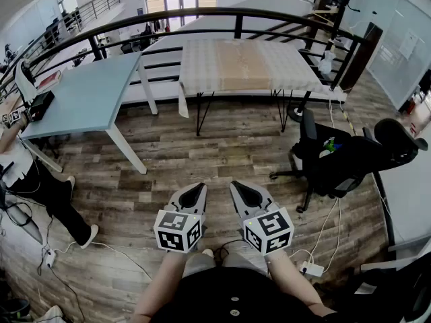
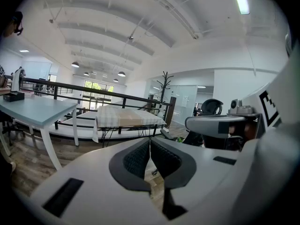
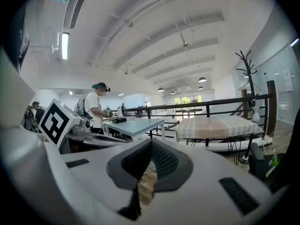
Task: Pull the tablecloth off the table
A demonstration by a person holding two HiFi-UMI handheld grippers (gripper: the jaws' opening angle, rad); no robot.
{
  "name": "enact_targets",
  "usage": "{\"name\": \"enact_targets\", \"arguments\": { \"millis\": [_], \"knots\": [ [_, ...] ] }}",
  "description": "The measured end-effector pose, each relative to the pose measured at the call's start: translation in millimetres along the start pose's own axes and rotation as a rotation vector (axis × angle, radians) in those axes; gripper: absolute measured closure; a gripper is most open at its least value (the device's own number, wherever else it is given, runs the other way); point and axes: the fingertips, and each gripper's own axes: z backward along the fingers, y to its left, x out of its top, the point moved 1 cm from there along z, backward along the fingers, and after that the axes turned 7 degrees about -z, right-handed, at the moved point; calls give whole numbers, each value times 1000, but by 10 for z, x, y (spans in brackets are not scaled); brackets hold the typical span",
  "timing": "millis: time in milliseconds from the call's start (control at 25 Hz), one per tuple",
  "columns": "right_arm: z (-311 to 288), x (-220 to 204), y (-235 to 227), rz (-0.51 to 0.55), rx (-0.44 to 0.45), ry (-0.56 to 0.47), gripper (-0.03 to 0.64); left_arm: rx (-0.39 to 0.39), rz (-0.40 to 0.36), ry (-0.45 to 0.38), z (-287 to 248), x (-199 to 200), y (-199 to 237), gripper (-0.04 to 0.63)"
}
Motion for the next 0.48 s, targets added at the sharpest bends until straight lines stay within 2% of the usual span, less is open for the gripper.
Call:
{"name": "enact_targets", "arguments": {
  "millis": [360,480],
  "knots": [
    [47,-78,91,39,23,27,591,-28,0,11,41,-78,-141,577],
    [95,-62,125,37,60,7,591,-27,4,-3,38,-55,-174,577]
  ]
}}
